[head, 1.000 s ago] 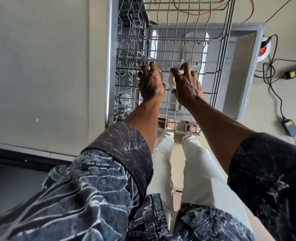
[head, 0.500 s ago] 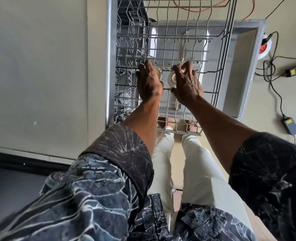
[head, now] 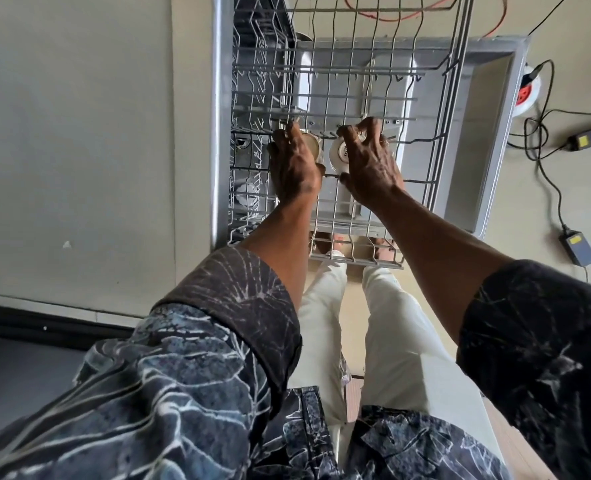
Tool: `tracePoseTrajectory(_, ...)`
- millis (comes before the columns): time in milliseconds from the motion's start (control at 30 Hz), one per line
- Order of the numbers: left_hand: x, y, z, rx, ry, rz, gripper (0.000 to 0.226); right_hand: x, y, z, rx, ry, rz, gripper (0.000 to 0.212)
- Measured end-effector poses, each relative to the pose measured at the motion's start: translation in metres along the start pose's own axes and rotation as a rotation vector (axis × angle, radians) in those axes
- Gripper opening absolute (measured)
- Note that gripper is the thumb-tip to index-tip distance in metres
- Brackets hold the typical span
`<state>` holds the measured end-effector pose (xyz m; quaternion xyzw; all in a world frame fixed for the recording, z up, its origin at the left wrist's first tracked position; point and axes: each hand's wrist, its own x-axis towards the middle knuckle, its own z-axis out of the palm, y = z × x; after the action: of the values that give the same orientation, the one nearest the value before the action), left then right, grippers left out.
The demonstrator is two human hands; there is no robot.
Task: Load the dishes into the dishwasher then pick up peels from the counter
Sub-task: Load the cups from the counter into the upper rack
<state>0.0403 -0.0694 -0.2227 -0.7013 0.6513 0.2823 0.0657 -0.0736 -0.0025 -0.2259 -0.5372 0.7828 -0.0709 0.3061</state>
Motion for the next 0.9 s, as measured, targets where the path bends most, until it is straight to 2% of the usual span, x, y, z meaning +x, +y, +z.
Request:
tracePoseTrajectory(67,0.001,-0.001,0.002,-0.002,-0.003,-0.018,0.053,0.000,0.000,-0.001,0.000,-0.008,-0.005,0.081)
tracePoseTrajectory(300,0.002,-0.005,0.004,0.055,-0.017,-0.004,0.095,-0.002,-0.002,-0.005,0.002,-0.015,-0.008,0.082)
tracePoseTrajectory(367,-0.007,-0.004,-0.003,0.009,0.017,-0.006,0.091,-0.009,-0.001,-0.011,0.008,-0.014,-0.009,0.081)
tracePoseTrajectory(433,-0.021,-0.003,-0.015,-0.056,0.072,-0.002,0.077,-0.023,-0.003,-0.023,0.014,-0.005,-0.012,0.078)
tracePoseTrajectory(467,-0.029,-0.002,-0.023,-0.074,0.083,-0.002,0.079,-0.031,-0.005,-0.034,0.009,0.006,-0.029,0.076)
tracePoseTrajectory(533,-0.049,0.007,-0.049,-0.051,0.053,-0.032,0.102,-0.049,-0.012,-0.065,-0.023,0.046,-0.072,0.070)
tracePoseTrajectory(567,-0.057,0.009,-0.059,-0.013,0.041,-0.021,0.106,-0.054,-0.016,-0.079,-0.044,0.059,-0.081,0.066)
tracePoseTrajectory(633,-0.081,0.012,-0.083,0.037,0.023,0.024,0.101,-0.068,-0.027,-0.110,-0.063,0.087,-0.100,0.059)
tracePoseTrajectory(733,-0.112,0.021,-0.115,0.134,0.100,0.206,0.093,-0.077,-0.041,-0.146,-0.060,0.176,-0.143,0.050)
tracePoseTrajectory(900,-0.155,0.028,-0.164,0.060,0.183,0.522,0.069,-0.096,-0.070,-0.185,-0.037,0.243,-0.227,0.049)
